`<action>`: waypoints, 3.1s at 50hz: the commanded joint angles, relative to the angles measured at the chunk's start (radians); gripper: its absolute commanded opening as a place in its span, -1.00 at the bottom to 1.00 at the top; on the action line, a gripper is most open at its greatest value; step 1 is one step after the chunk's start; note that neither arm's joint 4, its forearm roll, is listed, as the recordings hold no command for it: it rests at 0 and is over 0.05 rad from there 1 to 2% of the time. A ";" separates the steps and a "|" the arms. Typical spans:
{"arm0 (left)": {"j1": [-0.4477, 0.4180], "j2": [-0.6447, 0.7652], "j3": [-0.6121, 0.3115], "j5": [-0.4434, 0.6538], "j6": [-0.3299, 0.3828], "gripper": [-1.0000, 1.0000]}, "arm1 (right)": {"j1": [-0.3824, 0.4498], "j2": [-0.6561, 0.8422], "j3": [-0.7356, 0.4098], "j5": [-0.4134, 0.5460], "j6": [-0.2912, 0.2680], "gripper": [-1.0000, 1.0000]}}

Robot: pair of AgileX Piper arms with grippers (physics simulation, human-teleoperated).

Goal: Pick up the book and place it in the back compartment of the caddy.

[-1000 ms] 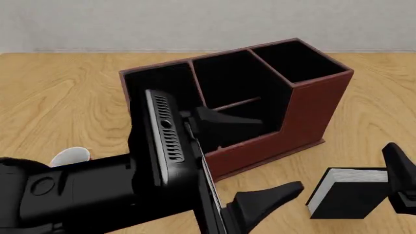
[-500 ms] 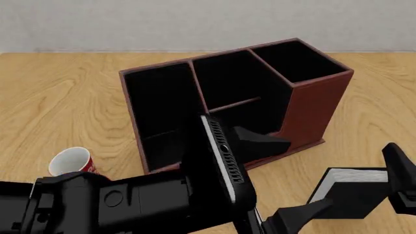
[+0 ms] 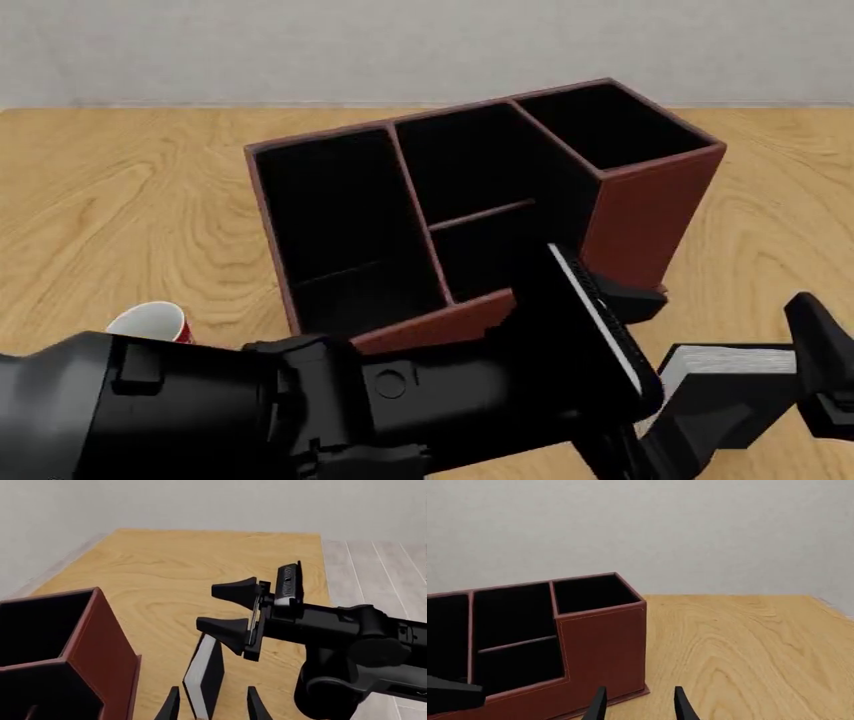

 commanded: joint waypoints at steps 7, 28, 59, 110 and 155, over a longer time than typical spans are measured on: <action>-0.031 0.129 -0.111 0.036 0.016 1.00 | 0.000 0.006 0.001 -0.005 0.003 1.00; 0.006 0.164 -0.130 0.048 0.005 1.00 | 0.000 -0.008 -0.002 0.008 -0.004 1.00; 0.031 0.173 -0.125 0.047 0.049 1.00 | 0.000 0.005 0.000 -0.003 0.004 1.00; 0.075 0.343 -0.207 0.039 -0.005 1.00 | 0.000 -0.001 0.000 0.001 0.002 1.00; 0.074 0.414 -0.266 0.068 -0.017 1.00 | 0.000 0.001 0.000 -0.001 0.001 1.00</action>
